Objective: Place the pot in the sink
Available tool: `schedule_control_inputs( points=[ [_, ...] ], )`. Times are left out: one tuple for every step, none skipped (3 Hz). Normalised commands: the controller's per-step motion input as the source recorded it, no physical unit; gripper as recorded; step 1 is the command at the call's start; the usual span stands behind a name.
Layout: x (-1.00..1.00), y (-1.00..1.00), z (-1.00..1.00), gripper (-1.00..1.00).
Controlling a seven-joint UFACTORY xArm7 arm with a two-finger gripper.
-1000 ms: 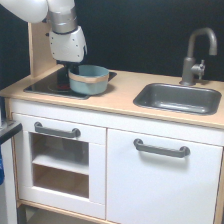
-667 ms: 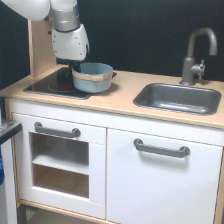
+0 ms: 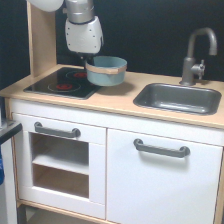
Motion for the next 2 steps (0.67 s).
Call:
schedule_control_inputs(
  points=[
    [1.0,0.51,0.82,-1.0],
    [1.0,0.11,0.15,-1.0]
  ],
)
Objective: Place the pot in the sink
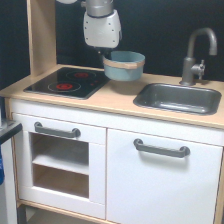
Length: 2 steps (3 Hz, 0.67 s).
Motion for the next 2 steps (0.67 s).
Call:
schedule_control_inputs(
  points=[
    [1.0,0.16,-0.48,-1.0],
    [1.0,0.34,-0.71,-1.0]
  ],
)
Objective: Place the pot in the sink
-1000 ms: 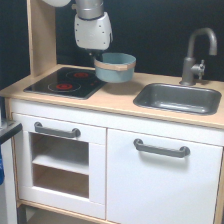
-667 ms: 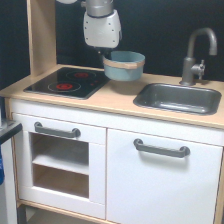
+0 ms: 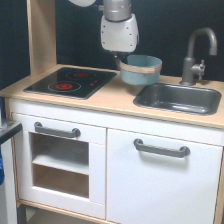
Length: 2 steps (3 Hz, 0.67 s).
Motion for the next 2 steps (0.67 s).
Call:
schedule_control_inputs(
  points=[
    [0.99,0.42,-0.86,-1.0],
    [0.99,0.37,-0.91,-1.0]
  ],
)
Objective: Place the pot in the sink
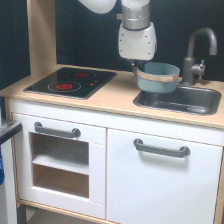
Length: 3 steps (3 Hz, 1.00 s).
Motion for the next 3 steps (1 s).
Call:
schedule_control_inputs(
  points=[
    [0.9,0.33,-0.89,-1.0],
    [-0.01,0.16,-0.54,-0.48],
    [0.1,0.09,-0.41,-0.44]
  ],
)
